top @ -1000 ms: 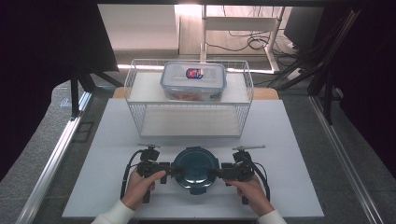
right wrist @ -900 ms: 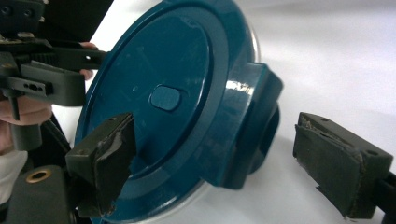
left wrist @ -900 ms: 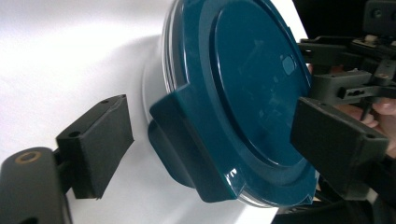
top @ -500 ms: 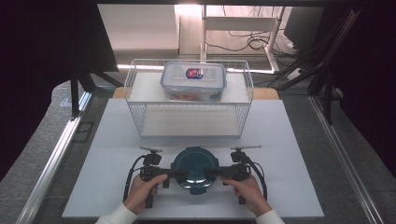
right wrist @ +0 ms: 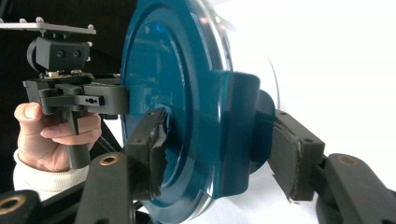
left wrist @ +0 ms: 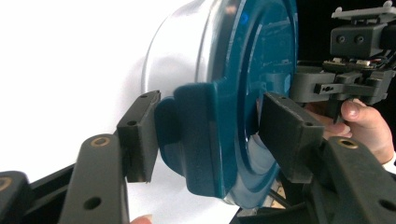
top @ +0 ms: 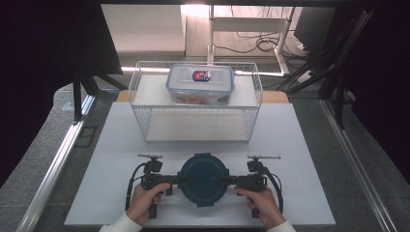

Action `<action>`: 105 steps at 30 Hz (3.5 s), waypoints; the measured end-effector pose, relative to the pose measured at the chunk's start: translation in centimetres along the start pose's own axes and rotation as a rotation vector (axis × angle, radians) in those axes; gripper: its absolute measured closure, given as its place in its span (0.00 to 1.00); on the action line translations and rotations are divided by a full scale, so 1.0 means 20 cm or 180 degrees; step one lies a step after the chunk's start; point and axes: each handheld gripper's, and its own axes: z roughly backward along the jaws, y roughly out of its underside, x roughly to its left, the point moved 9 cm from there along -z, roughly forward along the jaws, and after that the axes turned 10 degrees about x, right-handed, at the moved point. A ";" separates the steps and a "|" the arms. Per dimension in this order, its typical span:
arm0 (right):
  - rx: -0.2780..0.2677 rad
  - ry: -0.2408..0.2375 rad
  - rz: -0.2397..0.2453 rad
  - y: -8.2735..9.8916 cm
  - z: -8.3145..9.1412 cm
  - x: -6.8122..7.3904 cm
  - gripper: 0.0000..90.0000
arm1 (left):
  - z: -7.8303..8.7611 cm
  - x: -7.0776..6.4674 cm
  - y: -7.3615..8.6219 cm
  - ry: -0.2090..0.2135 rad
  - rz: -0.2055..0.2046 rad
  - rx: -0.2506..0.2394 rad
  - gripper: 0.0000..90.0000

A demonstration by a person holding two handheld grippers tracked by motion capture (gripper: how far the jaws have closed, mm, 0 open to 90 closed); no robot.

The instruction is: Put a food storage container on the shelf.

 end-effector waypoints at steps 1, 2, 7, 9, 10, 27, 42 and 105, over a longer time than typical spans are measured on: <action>-0.0017 0.0016 0.0031 0.00 0.01 0.00 0.47 | 0.00 -0.01 0.00 -0.0002 -0.0003 -0.0011 0.46; -0.0031 0.0033 0.0044 0.00 0.01 0.01 0.48 | 0.00 -0.01 0.00 -0.0002 -0.0027 -0.0002 0.46; -0.0058 0.0112 0.0128 0.00 0.02 0.02 0.48 | 0.00 -0.01 0.00 0.0019 -0.0040 -0.0001 0.46; -0.0067 0.0129 0.0158 0.00 0.03 0.03 0.48 | 0.00 -0.02 0.00 0.0027 -0.0070 -0.0019 0.46; -0.0077 0.0140 0.0189 -0.01 0.04 0.04 0.48 | 0.01 -0.03 0.00 0.0040 -0.0090 -0.0035 0.46; -0.0267 0.0229 0.0506 -0.13 0.12 0.19 0.48 | 0.14 -0.13 -0.12 0.0002 -0.0348 -0.0175 0.46; -0.0370 0.0298 0.0707 -0.27 0.19 0.34 0.48 | 0.28 -0.22 -0.24 0.0021 -0.0494 -0.0281 0.46; -0.0665 0.0296 0.1163 -0.73 0.44 0.81 0.48 | 0.74 -0.58 -0.66 -0.0132 -0.0919 -0.0534 0.46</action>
